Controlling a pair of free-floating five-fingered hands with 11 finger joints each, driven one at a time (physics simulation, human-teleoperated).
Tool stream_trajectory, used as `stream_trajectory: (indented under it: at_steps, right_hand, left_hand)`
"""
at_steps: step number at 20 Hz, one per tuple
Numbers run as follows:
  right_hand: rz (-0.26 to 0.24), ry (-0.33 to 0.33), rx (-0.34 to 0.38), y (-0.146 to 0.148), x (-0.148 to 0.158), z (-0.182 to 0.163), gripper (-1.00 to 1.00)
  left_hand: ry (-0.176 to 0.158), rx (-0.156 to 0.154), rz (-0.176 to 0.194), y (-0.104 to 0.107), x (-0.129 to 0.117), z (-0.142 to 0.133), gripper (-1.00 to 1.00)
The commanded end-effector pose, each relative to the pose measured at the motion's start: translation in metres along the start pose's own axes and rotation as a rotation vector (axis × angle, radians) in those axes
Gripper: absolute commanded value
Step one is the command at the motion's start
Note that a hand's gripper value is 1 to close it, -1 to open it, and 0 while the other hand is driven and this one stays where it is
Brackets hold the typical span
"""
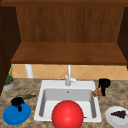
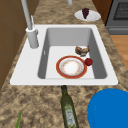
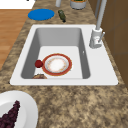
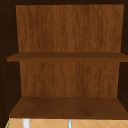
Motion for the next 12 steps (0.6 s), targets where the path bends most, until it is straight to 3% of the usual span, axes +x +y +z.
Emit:
stream_trajectory:
  at_steps: [1,12]
  right_hand:
    - [-0.013,0.004,-0.037,0.024,-0.024,-0.025,1.0]
    - [0.018,0.009,0.02,0.076,-0.057,-0.142,1.0]
  left_hand:
    - [0.0,0.0,0.0,0.0,0.0,0.0,0.0]
    - [0.0,0.0,0.0,0.0,0.0,0.0,0.0]
